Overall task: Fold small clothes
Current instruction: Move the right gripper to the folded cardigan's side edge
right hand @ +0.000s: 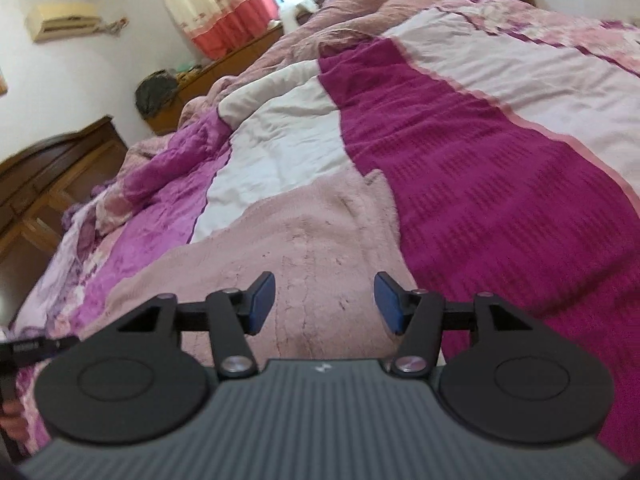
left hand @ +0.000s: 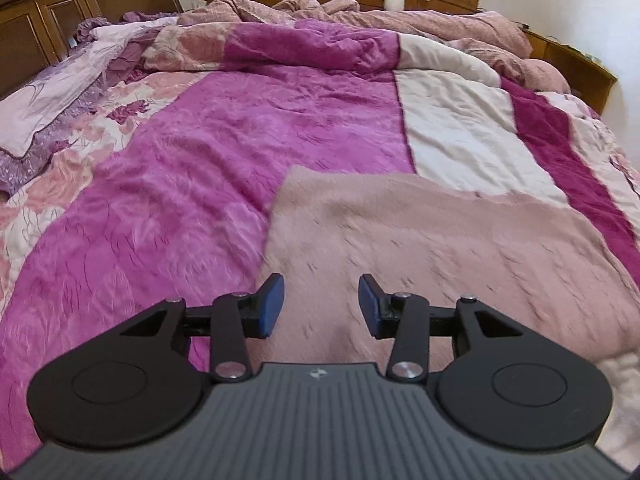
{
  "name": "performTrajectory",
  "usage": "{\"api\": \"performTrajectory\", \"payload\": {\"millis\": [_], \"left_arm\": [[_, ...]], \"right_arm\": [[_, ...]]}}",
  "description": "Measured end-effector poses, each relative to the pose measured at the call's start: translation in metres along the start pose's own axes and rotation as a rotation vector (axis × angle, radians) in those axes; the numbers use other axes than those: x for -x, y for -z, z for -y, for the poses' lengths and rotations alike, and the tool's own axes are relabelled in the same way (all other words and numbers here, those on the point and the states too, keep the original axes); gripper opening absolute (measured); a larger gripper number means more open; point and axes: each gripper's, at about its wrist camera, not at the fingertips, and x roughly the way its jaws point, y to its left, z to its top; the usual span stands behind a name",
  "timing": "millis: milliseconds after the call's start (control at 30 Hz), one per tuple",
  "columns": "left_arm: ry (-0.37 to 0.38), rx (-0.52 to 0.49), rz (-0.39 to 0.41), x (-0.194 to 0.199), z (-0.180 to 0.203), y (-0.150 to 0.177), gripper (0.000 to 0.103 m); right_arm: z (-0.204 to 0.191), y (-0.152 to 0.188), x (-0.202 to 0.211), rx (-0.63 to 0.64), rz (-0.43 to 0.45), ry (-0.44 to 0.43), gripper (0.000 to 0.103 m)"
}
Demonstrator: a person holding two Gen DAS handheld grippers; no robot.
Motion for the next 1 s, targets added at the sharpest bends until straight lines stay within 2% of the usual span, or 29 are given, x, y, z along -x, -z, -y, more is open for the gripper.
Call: {"api": "performTrajectory", "payload": {"millis": [33,133,400,633,767,900,1000], "left_arm": [[-0.005,-0.006,0.000,0.005,0.003,0.004,0.049],[-0.023,-0.022,-0.007,0.016,0.012,0.016,0.050],[-0.022,-0.002,-0.053,0.022,0.023,0.031,0.050],[-0.024,0.013,-0.079,0.017,0.031,0.032,0.050],[-0.031,-0.004,-0.098,0.010,0.039,0.033,0.050],[-0.033,-0.012,-0.118,0.003,0.044,0.035,0.050],[-0.032,-0.017,-0.130,-0.003,0.047,0.037,0.050]], "right_arm": [[0.001,0.002,0.003,-0.013,0.002,0.004,0.057],[0.006,0.005,0.010,-0.051,0.011,0.003,0.074],[0.023,-0.017,0.004,-0.052,-0.004,-0.020,0.075],[0.045,-0.029,-0.033,-0.074,-0.120,-0.023,0.075],[0.051,-0.029,-0.049,-0.102,-0.179,-0.087,0.076],[0.050,-0.028,-0.062,-0.126,-0.243,-0.208,0.076],[0.048,-0.027,-0.070,-0.144,-0.246,-0.224,0.076]]}}
